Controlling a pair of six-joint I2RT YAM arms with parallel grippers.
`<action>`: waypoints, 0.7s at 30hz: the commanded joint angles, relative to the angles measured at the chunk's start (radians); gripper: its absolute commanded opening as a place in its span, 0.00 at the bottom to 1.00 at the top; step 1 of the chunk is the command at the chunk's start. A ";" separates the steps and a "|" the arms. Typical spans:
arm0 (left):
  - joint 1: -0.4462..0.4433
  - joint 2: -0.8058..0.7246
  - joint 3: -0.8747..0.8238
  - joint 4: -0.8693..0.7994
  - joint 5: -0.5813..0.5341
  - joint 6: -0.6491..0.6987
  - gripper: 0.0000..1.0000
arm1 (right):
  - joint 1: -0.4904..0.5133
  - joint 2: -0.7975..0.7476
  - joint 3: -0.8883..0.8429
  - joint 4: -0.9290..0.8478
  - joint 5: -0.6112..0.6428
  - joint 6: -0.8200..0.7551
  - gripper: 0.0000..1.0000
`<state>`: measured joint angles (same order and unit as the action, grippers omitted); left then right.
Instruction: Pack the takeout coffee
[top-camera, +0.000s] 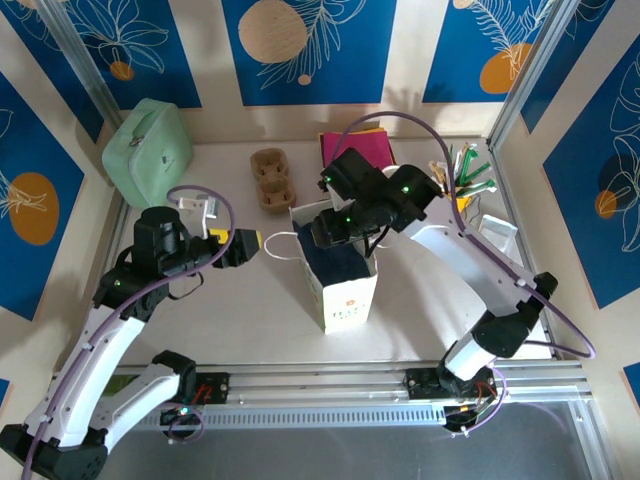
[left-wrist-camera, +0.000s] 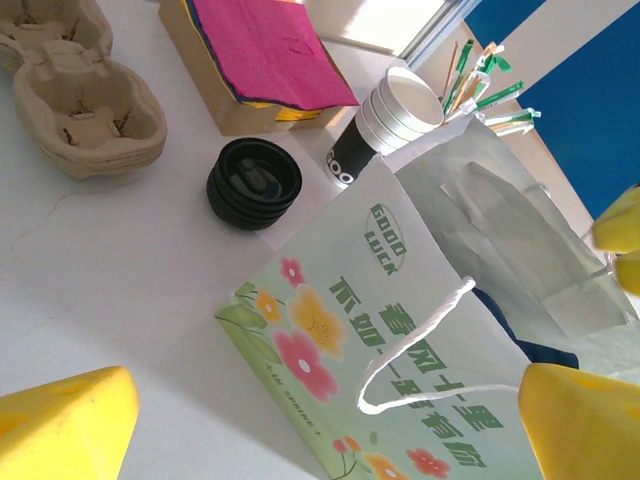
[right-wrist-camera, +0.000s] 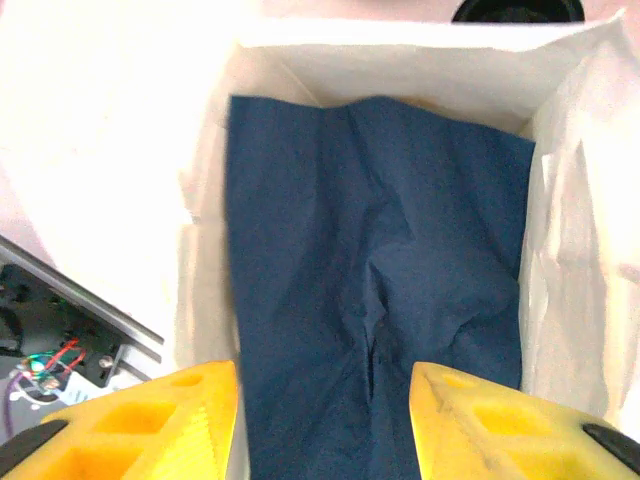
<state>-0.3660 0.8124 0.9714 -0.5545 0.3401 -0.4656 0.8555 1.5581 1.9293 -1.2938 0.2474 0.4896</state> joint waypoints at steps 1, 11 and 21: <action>0.009 -0.019 0.011 0.014 -0.035 0.021 0.99 | 0.002 -0.070 0.028 -0.001 -0.004 -0.025 0.49; 0.009 -0.073 -0.028 0.051 -0.311 0.058 0.99 | -0.099 -0.306 -0.132 0.140 0.133 -0.049 0.67; 0.010 -0.143 -0.239 0.267 -0.846 0.198 0.99 | -0.371 -0.671 -0.623 0.439 0.414 -0.034 0.89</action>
<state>-0.3656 0.6895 0.8070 -0.4137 -0.2680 -0.3454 0.5346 0.9585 1.4113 -0.9909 0.5011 0.4412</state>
